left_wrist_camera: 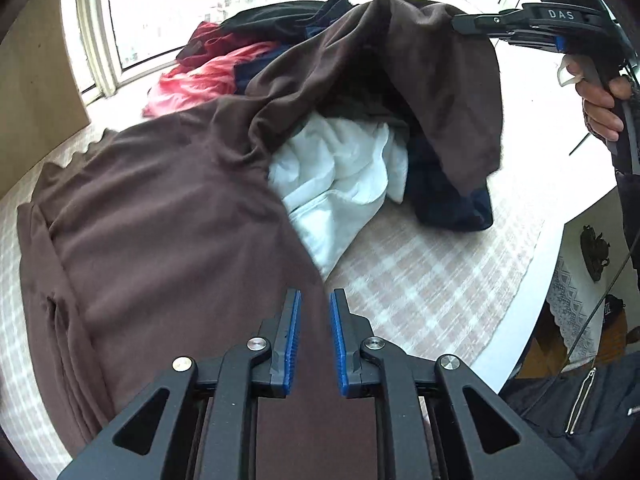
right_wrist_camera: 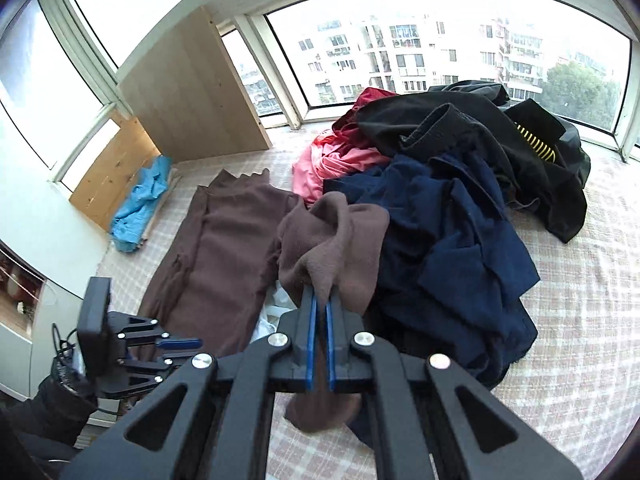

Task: Fold clothes
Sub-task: 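Grasp a brown garment from the pile with the right gripper and lift it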

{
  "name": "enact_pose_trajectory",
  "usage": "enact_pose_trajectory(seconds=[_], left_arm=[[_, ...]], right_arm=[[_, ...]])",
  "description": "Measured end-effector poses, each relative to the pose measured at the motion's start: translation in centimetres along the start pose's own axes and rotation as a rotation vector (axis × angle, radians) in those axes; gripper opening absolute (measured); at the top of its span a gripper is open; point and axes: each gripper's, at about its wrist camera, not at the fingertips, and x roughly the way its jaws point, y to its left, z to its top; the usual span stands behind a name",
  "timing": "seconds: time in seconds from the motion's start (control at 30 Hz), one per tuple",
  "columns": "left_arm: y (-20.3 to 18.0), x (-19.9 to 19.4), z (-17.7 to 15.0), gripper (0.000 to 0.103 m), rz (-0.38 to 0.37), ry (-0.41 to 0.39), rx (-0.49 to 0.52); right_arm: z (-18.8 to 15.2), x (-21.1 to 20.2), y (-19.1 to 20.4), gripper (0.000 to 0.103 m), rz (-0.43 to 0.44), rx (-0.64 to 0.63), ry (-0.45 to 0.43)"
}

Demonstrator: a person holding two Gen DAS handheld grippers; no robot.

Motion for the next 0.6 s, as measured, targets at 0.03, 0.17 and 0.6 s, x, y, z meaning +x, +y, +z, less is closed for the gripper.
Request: enact_pose_trajectory(seconds=[0.03,0.17,0.6], left_arm=[[-0.8,0.2,0.8,0.018,-0.022,-0.011,0.018],[-3.8,1.2,2.6,0.025,-0.079,-0.031,0.104],[-8.3,4.4,3.7,0.025,-0.134,0.039,0.172]], right_arm=[[0.1,-0.5,0.1,0.004,-0.030,-0.019,0.009],[-1.2,-0.4,0.1,0.004,-0.229,-0.119,0.117],[-9.5,-1.5,-12.7,0.041,-0.134,0.333,0.055]])
